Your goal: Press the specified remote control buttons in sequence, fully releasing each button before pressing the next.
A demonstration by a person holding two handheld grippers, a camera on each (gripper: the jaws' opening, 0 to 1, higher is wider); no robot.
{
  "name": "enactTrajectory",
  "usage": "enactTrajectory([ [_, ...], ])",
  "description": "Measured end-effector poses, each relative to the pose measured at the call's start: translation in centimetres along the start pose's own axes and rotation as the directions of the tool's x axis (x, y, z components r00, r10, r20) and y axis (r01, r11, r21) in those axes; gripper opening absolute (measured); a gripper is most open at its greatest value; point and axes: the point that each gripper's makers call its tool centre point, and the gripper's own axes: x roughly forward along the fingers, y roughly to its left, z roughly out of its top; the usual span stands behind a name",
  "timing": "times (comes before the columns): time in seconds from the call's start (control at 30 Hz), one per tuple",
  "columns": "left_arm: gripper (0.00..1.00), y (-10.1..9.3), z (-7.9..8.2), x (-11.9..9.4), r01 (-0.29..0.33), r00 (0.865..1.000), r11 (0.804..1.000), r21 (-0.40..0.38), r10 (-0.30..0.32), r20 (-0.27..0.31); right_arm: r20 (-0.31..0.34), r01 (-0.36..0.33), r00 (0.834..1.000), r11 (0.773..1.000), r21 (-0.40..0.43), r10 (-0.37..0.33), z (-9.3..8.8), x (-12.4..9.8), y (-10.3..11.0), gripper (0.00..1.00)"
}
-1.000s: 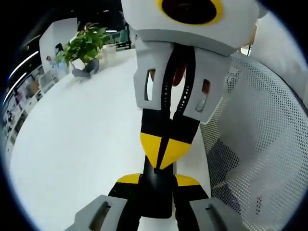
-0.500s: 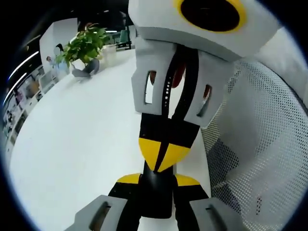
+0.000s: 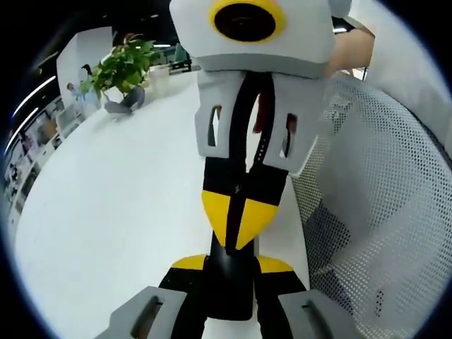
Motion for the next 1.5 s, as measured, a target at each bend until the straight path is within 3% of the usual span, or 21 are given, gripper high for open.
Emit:
enactTrajectory([
  [0.23, 0.24, 0.0, 0.0, 0.0, 0.001, 1.000, 1.000, -0.009, -0.001, 0.013, -0.002, -0.014, 1.000, 0.999, 0.031, 0.014, -1.1, -0.7, -0.1, 0.15],
  [0.53, 0.24, 0.0, 0.0, -0.1, -0.002, 0.999, 1.000, -0.017, 0.002, 0.034, -0.019, 0.003, 1.000, 0.996, 0.091, -0.001, -3.1, -1.4, -1.0, 0.24],
  [0.7, 0.24, 0.0, 0.0, -0.1, 0.003, 0.999, 1.000, -0.023, -0.002, 0.044, -0.024, 0.003, 1.000, 0.995, 0.104, 0.000, -2.9, -1.1, -0.8, 0.25],
  [0.9, 0.25, 0.1, 0.2, -0.1, -0.006, 0.996, 0.998, -0.067, 0.012, 0.083, -0.046, 0.027, 0.999, 0.998, 0.058, -0.024, -2.8, -1.1, -0.6, 0.24],
  [1.0, 0.25, 0.0, 0.2, 0.0, -0.034, 0.995, 0.997, -0.072, 0.040, 0.091, -0.052, 0.031, 0.998, 0.999, 0.043, -0.028, -2.8, -1.1, -0.7, 0.24],
  [1.13, 0.27, 0.4, 0.5, -0.1, -0.075, 0.991, 0.986, -0.151, 0.091, 0.101, -0.052, 0.035, 0.998, 0.998, 0.045, -0.032, -2.8, -1.1, -0.8, 0.24],
  [1.2, 0.31, 0.7, 1.1, -0.5, -0.105, 0.985, 0.983, -0.148, 0.123, 0.120, -0.051, 0.040, 0.998, 0.998, 0.052, -0.037, -2.8, -1.0, -0.9, 0.24],
  [1.3, 0.33, 1.3, 2.7, -1.6, -0.135, 0.966, 0.968, -0.213, 0.176, 0.189, -0.053, 0.044, 0.998, 0.998, 0.050, -0.041, -2.7, -1.0, -0.9, 0.24],
  [1.5, 0.43, 2.2, 4.1, -4.3, -0.199, 0.919, 0.939, -0.280, 0.278, 0.280, -0.053, 0.041, 0.998, 0.998, 0.055, -0.038, -2.7, -1.0, -0.9, 0.24],
])
